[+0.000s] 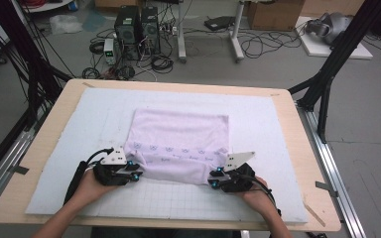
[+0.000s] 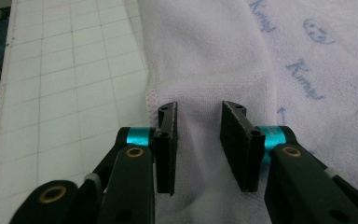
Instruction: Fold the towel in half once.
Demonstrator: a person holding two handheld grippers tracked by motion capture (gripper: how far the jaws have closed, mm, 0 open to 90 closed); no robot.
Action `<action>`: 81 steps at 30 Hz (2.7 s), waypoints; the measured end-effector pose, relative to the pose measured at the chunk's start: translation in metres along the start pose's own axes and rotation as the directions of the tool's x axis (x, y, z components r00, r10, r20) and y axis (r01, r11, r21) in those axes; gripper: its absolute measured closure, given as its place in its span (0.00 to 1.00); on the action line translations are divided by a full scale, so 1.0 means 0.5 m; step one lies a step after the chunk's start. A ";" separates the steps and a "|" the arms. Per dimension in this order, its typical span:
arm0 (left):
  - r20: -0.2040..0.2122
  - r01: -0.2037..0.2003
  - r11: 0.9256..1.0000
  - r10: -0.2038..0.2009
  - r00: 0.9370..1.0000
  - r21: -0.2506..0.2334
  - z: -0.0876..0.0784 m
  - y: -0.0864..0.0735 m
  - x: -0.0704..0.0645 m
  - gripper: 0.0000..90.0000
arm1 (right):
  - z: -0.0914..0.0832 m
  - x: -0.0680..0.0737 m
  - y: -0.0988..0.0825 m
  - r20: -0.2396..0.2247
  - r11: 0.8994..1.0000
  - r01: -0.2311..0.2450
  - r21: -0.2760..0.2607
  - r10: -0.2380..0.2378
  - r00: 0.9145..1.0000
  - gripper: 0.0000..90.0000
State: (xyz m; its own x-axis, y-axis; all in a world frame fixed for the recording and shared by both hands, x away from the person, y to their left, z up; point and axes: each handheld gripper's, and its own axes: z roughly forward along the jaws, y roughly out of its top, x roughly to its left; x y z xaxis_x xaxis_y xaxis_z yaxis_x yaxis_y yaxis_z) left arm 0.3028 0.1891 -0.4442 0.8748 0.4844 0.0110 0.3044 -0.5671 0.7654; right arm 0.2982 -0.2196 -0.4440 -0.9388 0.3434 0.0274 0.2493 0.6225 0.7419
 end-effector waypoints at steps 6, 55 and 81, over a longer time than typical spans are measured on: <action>-0.041 -0.003 1.000 0.004 0.999 0.011 0.000 0.003 0.002 0.97 | 0.005 -0.003 0.001 -0.010 1.000 -0.012 -0.016 0.012 1.000 0.94; 0.114 -0.157 0.987 0.153 0.982 0.025 -0.127 -0.059 -0.137 0.70 | -0.014 0.109 0.001 -0.136 0.998 0.061 -0.004 -0.061 0.989 0.66; -0.053 -0.065 0.995 0.061 0.997 -0.069 -0.080 0.023 0.008 0.76 | -0.054 -0.075 0.046 0.074 0.997 -0.046 -0.063 0.050 0.996 0.70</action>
State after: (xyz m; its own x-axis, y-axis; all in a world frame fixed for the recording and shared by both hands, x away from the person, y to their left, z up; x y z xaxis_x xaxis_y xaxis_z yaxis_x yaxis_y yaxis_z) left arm 0.2949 0.2111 -0.4099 0.8707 0.4832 0.0915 0.2203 -0.5496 0.8059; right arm 0.3330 -0.2372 -0.4097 -0.9049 0.4253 0.0150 0.2766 0.5610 0.7803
